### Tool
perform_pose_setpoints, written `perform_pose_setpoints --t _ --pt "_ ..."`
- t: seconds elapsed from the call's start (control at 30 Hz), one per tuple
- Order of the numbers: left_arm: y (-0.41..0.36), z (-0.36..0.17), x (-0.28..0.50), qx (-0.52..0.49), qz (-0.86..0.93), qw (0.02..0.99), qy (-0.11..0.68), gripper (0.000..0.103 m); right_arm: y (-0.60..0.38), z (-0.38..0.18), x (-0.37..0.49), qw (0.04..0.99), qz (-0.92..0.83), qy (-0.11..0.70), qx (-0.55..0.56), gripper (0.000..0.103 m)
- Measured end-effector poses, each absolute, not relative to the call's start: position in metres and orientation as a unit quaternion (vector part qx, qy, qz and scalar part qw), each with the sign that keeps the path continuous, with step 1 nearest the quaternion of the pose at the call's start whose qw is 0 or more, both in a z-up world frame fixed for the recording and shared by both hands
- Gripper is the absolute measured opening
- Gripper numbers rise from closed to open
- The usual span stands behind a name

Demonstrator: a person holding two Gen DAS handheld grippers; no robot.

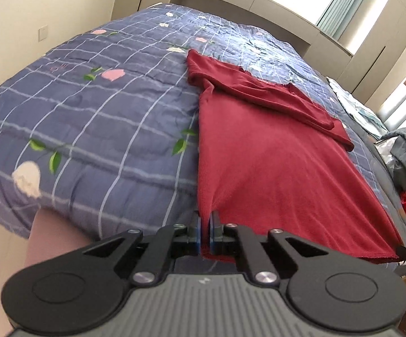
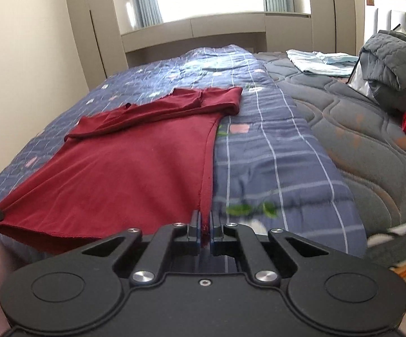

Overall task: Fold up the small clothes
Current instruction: 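Grasp the sweater hem with both grippers to fold it toward the collar, then lift the red sweater hem with both grippers and fold it toward the collar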

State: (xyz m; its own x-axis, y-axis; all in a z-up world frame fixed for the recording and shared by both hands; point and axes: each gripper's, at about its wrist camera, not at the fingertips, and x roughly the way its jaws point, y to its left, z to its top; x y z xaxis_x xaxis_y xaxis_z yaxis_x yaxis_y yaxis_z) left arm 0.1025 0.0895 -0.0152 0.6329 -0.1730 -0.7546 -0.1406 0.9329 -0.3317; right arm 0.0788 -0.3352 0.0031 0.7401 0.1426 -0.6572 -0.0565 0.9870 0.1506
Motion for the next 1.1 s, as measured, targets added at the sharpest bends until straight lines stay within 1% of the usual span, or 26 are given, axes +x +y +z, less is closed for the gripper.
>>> perform_pose_setpoints --t 0.2,0.27,0.3,0.33,0.4,0.43,0.47,0.53,0.57,0.6,0.63,0.67,0.7,0.87,1.0,1.1 --pt "0.086 -0.028 0.100 -0.159 -0.028 0.889 0.429 0.005 -0.334 -0.008 0.081 0.930 0.066 0.359 0.054 0.005" --pt "0.083 -0.031 0.101 -0.155 -0.031 0.889 0.430 0.007 -0.332 -0.010 0.083 0.929 0.072 0.359 0.044 0.006" --pt "0.083 -0.032 0.101 -0.154 -0.035 0.888 0.432 0.010 -0.331 -0.012 0.084 0.929 0.071 0.360 0.039 0.010" --pt "0.083 -0.033 0.101 -0.152 -0.039 0.886 0.437 0.015 -0.330 -0.012 0.085 0.929 0.069 0.361 0.034 0.017" --pt "0.083 -0.034 0.100 -0.149 -0.041 0.885 0.438 0.040 -0.329 -0.013 0.085 0.931 0.069 0.358 0.017 0.027" --pt "0.083 -0.033 0.098 -0.144 -0.043 0.886 0.439 0.064 -0.329 -0.012 0.083 0.932 0.069 0.356 0.008 0.036" --pt "0.083 -0.032 0.096 -0.138 -0.043 0.889 0.434 0.077 -0.329 -0.011 0.082 0.933 0.072 0.352 0.000 0.040" --pt "0.081 -0.029 0.089 -0.110 -0.046 0.900 0.420 0.082 -0.328 -0.009 0.080 0.936 0.083 0.342 -0.019 0.055" --pt "0.078 -0.027 0.087 -0.091 -0.052 0.903 0.417 0.086 -0.326 -0.007 0.079 0.936 0.095 0.336 -0.033 0.058" --pt "0.076 -0.025 0.085 -0.067 -0.057 0.907 0.412 0.088 -0.323 -0.006 0.077 0.936 0.109 0.331 -0.050 0.066" --pt "0.073 -0.025 0.082 -0.044 -0.056 0.911 0.406 0.093 -0.319 -0.005 0.076 0.934 0.125 0.328 -0.071 0.075" --pt "0.069 -0.024 0.080 -0.023 -0.053 0.915 0.399 0.098 -0.314 -0.006 0.076 0.930 0.139 0.327 -0.089 0.079" --pt "0.064 -0.024 0.078 0.005 -0.053 0.918 0.393 0.100 -0.307 -0.008 0.074 0.926 0.157 0.325 -0.114 0.082" --pt "0.028 -0.039 0.065 0.173 -0.074 0.914 0.360 0.102 -0.280 -0.024 0.070 0.901 0.200 0.324 -0.208 0.082" --pt "-0.009 -0.065 0.056 0.315 -0.066 0.893 0.314 0.102 -0.265 -0.039 0.069 0.888 0.208 0.313 -0.264 0.081" --pt "-0.027 -0.082 0.057 0.378 -0.063 0.871 0.307 0.102 -0.257 -0.049 0.068 0.880 0.208 0.310 -0.294 0.078"
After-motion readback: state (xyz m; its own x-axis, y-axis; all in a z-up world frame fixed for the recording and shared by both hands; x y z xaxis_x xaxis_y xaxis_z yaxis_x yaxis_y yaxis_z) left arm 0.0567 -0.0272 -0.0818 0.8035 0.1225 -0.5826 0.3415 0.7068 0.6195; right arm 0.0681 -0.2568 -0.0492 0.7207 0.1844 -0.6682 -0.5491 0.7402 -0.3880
